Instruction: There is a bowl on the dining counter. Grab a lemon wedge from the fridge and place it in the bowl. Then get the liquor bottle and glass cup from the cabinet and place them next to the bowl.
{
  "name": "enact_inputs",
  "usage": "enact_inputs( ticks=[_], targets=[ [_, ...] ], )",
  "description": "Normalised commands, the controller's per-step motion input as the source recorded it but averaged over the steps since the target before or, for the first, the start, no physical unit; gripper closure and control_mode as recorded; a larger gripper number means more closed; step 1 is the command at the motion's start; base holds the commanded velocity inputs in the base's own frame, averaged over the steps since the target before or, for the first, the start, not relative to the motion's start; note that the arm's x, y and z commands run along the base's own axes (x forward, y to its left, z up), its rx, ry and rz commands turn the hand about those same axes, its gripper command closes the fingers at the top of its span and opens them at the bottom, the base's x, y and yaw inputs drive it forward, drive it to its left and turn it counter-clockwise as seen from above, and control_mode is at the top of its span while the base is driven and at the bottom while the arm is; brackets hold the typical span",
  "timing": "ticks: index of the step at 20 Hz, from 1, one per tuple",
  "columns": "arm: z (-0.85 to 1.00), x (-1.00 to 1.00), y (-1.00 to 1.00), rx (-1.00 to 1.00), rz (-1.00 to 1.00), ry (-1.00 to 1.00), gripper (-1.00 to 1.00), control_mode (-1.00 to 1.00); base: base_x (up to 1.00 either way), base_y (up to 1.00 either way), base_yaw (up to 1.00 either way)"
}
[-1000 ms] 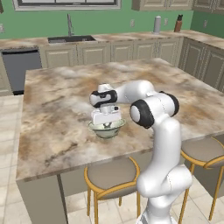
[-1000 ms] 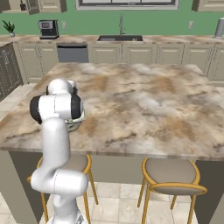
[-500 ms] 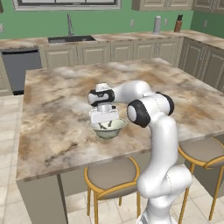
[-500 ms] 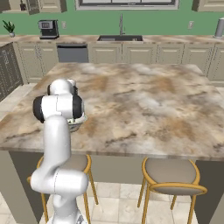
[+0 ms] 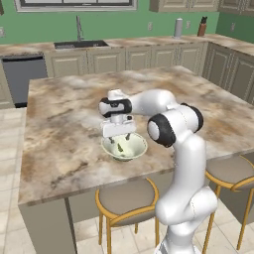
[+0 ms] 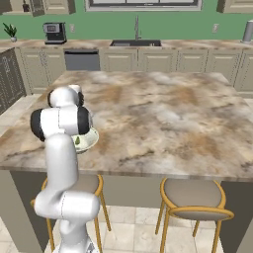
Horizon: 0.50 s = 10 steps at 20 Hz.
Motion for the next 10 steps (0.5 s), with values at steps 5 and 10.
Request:
enact_inputs(
  ticks=[5, 10],
  targets=[
    [0.64, -0.57, -0.04, 0.02, 0.00, -0.13, -1.00, -1.00, 0.00, 0.00, 0.00],
    [0.90, -0.71, -0.17, 0.05, 0.00, -0.18, -1.00, -1.00, 0.00, 0.00, 0.00]
  ],
)
